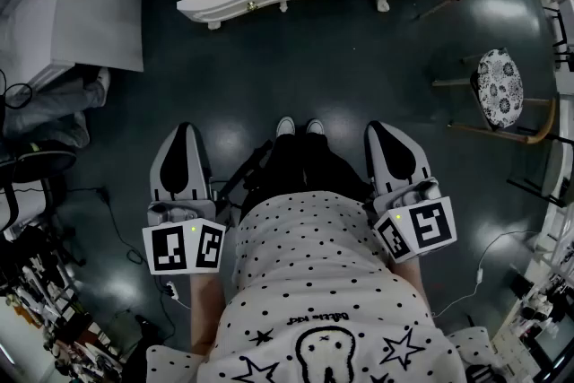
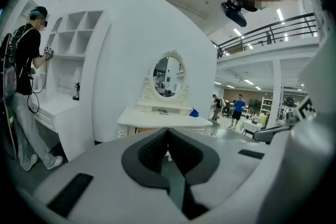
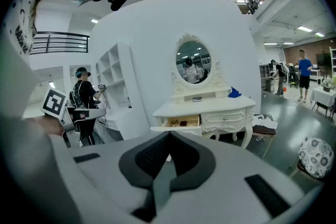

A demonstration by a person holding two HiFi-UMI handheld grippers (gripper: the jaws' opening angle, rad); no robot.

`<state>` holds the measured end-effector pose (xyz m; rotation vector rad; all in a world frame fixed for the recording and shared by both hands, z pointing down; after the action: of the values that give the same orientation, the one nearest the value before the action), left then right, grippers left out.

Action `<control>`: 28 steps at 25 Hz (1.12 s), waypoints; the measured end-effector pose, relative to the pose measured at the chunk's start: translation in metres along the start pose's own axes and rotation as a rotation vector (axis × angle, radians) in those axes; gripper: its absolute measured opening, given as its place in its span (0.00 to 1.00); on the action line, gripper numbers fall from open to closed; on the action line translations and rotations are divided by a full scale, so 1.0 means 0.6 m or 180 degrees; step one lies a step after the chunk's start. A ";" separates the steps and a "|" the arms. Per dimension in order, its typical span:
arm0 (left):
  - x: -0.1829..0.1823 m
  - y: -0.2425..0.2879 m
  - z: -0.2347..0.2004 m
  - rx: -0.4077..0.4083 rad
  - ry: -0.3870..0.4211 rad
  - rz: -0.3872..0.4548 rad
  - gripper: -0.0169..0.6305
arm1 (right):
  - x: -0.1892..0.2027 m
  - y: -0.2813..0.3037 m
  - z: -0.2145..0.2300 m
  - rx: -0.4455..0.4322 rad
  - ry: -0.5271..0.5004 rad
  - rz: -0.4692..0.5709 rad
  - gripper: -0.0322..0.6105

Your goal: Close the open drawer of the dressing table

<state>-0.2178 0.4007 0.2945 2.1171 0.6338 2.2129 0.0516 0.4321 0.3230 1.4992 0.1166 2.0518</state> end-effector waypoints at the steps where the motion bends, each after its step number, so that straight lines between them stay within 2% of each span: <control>1: 0.000 0.002 0.004 0.0014 0.0002 -0.0001 0.05 | 0.000 0.000 0.002 0.0003 0.0002 0.0002 0.06; 11: -0.010 0.018 0.032 0.0063 -0.0012 0.0033 0.05 | -0.011 0.000 0.022 -0.0018 -0.0013 0.0006 0.06; 20: -0.017 0.018 0.054 0.0008 0.0008 0.0070 0.05 | -0.019 -0.004 0.038 -0.0107 -0.0054 0.0025 0.06; 28: -0.018 0.026 0.103 0.0016 0.0046 0.0147 0.05 | -0.020 -0.023 0.078 -0.0161 -0.0086 0.0086 0.06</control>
<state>-0.1533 0.4007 0.2889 2.1417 0.5980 2.2542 0.1012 0.4252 0.3244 1.5047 0.0337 2.0398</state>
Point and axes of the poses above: the fingertips, and each gripper's own axes: y forward along the fingers, z to its right, x out of its underside, the point moved 2 cm from there along -y, backward along the fingers, and after that the axes turned 9 degrees about y, right-handed, at the moved point
